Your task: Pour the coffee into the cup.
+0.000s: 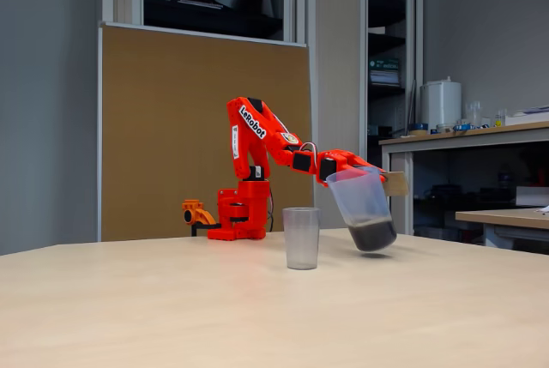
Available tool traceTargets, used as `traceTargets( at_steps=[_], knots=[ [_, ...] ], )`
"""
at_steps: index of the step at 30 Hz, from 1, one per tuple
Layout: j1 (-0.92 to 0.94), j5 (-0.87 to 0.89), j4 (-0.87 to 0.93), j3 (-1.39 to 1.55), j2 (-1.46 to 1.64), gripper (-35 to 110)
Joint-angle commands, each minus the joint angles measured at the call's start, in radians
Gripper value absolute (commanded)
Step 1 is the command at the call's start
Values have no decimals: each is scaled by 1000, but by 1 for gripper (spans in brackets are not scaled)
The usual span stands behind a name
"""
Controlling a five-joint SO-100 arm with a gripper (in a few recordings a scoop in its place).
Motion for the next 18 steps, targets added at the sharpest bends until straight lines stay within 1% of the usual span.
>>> traceTargets(
  at_steps=[1, 9, 18],
  knots=[
    [12, 51, 5, -48, 63, 0],
    [48, 152, 34, -86, 69, 0],
    [77, 167, 124, -143, 98, 0]
  ],
)
